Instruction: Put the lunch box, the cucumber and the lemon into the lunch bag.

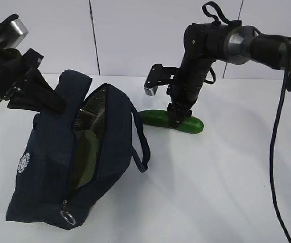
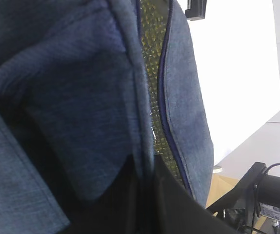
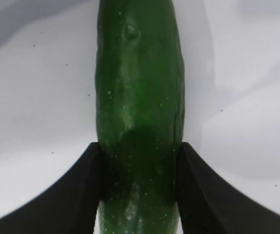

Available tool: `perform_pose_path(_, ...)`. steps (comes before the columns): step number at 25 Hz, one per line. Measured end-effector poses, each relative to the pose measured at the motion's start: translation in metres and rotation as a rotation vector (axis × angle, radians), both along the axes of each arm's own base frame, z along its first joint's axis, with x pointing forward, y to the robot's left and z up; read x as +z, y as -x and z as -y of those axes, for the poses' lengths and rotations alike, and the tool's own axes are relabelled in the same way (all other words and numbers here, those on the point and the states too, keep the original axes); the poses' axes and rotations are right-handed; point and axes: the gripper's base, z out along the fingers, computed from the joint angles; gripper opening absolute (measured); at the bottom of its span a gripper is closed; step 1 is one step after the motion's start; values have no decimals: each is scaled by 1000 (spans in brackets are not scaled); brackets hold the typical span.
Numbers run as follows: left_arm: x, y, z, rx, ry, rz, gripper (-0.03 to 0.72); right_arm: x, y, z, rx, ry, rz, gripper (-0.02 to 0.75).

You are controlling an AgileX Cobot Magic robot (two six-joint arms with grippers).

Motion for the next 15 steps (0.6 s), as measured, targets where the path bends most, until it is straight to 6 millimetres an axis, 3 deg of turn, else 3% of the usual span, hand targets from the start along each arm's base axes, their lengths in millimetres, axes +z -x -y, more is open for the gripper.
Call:
perform_pose_path(4,0,0,0,0,0,0,5,11,2,0,-42,2,-41,340)
perform_pose_path(7,0,0,0,1,3,0,5,34,-4,-2,-166,-40,-20,339)
perform_pose_path(11,0,-3,0,22,-1,18,5,74,-11,-5,-515,-182,17,338)
perform_pose_path(15,0,-7,-1,60,-11,51,5,110,-4,-3,-830,-316,-24,338)
